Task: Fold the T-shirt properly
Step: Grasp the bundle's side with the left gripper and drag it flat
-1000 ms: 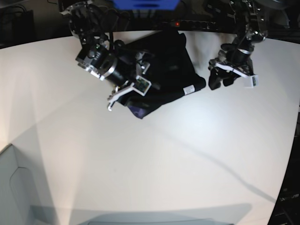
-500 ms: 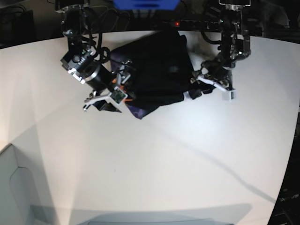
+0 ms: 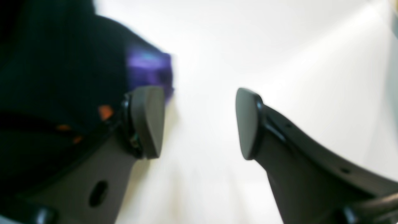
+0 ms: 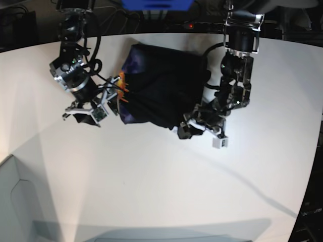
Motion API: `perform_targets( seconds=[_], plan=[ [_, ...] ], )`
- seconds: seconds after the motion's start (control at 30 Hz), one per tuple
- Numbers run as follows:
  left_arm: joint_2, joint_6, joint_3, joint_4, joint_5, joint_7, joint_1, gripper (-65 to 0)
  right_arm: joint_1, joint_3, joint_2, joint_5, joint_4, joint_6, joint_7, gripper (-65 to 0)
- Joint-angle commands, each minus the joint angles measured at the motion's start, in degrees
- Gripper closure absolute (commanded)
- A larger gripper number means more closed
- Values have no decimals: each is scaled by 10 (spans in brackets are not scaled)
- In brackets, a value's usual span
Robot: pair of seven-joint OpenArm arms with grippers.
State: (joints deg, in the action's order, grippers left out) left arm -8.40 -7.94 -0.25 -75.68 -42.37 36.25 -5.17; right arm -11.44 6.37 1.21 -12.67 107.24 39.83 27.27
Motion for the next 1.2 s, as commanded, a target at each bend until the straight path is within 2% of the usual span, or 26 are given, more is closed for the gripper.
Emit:
perform_targets(
  seconds=[0.0,0.1,0.27,0.37,0.5,0.7,0.97,1.17],
  plan=[
    [-6,-11,-2,-41,-12,-15,-9,-356,5,7,-2,9,12,2,-10,-365],
    [-13,-11,-6,-130,-10,-14,32,-356,3,14,-11,9,16,2,-10,-365],
    [-57,-11,-51,-236,-13,2,116,-356,0,15,-13,9,16,2,-8,-365],
    [-54,-11,-103,-313,-17,37,206,-356,0,15,-16,9,16,2,-8,-365],
    [-23,-11,-120,-387,-15,46,310,-357,3,15,-21,9,16,2,-9,-365],
    [4,-11,-119,-392,-15,46,377,-357,4,11,-25,9,16,2,-8,-365],
    [0,-11,-120,-395,-15,46,417,-357,1,11,-25,10,14,2,-8,-365],
    [4,-11,-138,-390,-14,46,415,-357,-1,11,-24,10,11,2,-8,-365]
  ],
)
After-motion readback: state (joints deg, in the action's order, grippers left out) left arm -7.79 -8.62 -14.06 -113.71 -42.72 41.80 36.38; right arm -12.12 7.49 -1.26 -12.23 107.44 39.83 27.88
